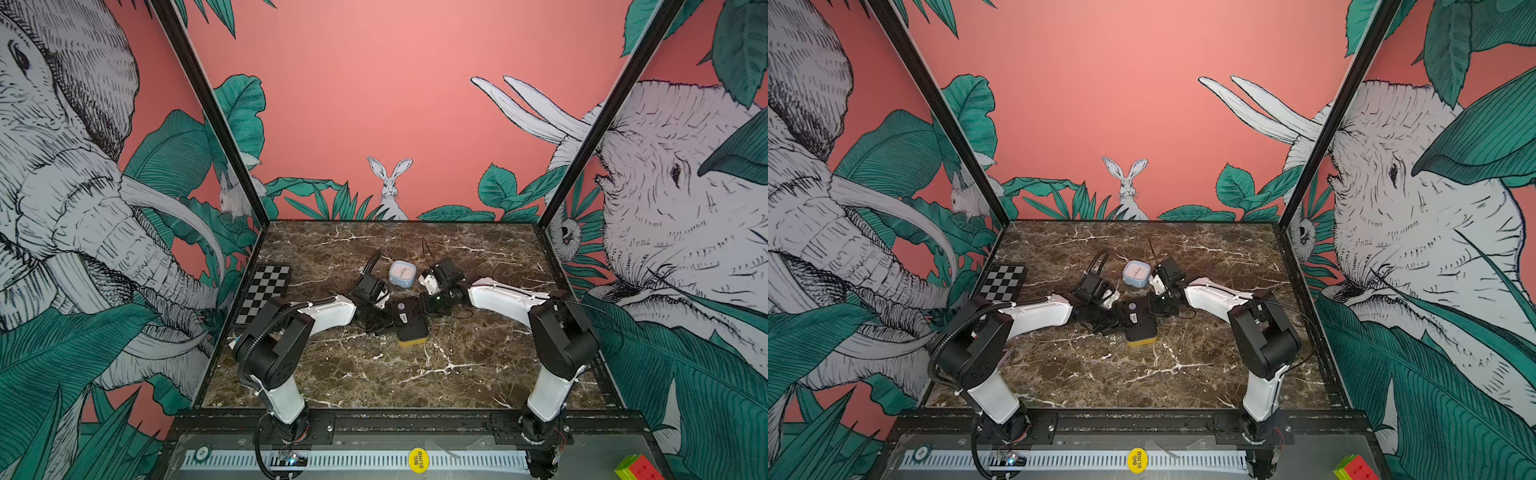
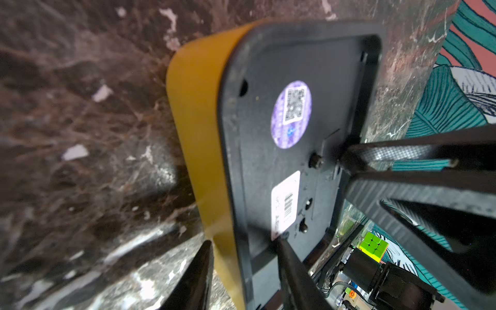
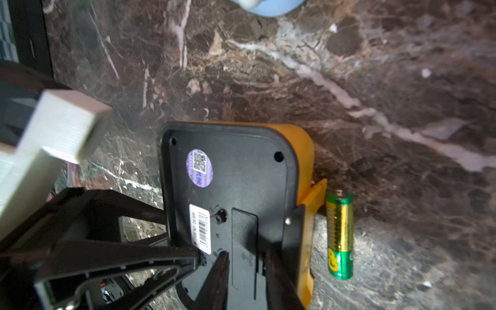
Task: Insert the battery into the alarm
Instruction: Install the cover on the alarm.
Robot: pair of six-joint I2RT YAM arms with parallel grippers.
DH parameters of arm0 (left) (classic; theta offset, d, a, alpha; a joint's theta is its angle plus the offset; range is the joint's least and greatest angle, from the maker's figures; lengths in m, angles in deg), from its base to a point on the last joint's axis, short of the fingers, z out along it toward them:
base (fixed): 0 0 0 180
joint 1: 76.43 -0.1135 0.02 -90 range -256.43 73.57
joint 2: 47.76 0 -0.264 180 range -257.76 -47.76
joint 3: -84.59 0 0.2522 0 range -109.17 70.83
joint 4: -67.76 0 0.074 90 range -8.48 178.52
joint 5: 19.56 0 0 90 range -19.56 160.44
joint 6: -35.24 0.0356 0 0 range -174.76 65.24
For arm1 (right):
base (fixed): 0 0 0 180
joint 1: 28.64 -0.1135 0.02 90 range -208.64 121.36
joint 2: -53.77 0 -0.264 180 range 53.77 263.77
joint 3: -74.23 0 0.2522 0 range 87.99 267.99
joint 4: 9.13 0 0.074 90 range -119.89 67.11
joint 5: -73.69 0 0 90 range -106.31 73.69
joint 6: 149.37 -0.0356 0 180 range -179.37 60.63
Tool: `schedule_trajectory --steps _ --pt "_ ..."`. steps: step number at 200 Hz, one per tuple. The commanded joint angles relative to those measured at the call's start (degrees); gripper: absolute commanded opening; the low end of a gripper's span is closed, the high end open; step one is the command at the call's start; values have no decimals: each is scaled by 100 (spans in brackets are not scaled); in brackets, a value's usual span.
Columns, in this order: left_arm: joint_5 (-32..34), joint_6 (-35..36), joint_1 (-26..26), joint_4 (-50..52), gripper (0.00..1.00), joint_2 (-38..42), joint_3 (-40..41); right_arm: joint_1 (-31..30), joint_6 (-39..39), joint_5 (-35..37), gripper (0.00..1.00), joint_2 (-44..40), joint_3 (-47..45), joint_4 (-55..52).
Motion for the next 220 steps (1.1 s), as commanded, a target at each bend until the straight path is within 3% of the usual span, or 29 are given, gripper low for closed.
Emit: schedule_trajectory --steps 1,71,121,158,220 --pt "185 -40 23 147 41 16 20 -5 8 393 32 -218 36 -172" --pt "216 -54 24 152 41 41 31 -12 591 898 42 -384 183 -588" --pt "238 -76 31 151 41 45 34 -33 784 653 51 20 268 -515" --pt "238 -82 31 149 41 32 34 -65 833 688 50 292 312 -566" --pt "246 -81 28 154 41 30 31 -127 913 778 36 295 123 -681"
